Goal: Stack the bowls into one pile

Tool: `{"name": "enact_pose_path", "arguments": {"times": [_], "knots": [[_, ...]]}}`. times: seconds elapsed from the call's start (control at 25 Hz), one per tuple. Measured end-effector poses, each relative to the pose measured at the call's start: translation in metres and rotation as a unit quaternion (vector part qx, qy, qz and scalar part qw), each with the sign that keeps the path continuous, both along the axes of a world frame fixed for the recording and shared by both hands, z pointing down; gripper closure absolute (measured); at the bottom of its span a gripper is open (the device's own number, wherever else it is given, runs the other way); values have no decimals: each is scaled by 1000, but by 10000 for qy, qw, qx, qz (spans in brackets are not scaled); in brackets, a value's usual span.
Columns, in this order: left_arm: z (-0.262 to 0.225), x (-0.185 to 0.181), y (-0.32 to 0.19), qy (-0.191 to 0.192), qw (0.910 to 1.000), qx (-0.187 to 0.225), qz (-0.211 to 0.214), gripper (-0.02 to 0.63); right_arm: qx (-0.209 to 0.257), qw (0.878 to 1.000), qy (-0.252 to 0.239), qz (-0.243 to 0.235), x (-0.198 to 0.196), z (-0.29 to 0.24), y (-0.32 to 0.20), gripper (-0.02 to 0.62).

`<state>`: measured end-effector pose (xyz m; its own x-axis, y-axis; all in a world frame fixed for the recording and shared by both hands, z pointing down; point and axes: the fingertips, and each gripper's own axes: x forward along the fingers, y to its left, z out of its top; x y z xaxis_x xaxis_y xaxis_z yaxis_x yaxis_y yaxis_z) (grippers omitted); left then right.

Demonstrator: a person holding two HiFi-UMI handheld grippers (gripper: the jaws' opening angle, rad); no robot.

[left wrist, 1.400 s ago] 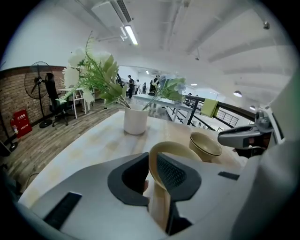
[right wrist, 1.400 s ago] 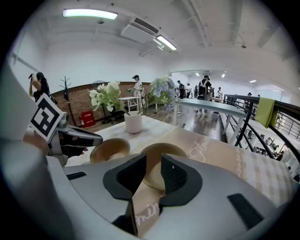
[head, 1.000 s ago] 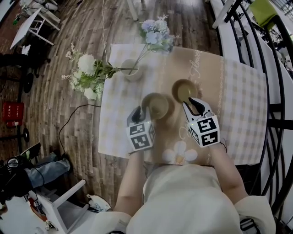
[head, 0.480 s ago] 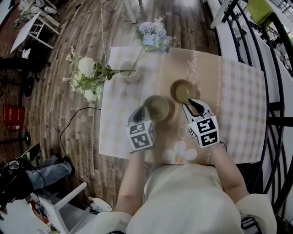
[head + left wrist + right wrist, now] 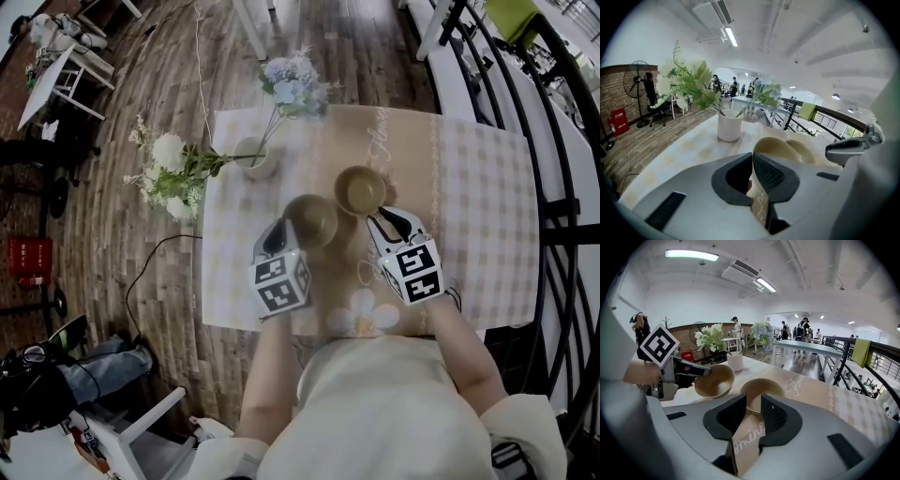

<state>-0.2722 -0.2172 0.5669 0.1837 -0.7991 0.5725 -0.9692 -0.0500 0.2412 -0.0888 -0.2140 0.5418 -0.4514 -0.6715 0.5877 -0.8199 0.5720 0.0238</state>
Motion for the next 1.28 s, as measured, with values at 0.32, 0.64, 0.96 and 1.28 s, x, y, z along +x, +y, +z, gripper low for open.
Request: {"name": "enact_pose_path", "arguments": {"times": [0.32, 0.64, 0.96, 1.28], "knots": [[-24, 21, -18, 22, 9994, 185, 285, 591, 49, 9998, -11, 199, 16, -6, 3, 511], [-33, 52, -36, 75, 9974, 313, 646, 591, 65, 9991, 7, 412, 34, -8, 6, 511], [-26, 84, -52, 92, 9946, 318, 983, 591, 77, 9981, 27, 608, 52, -13, 8, 511], [-9, 108, -67, -20, 9928, 215, 1178, 591, 96, 9972, -2, 740, 65, -18, 8, 511]]}}
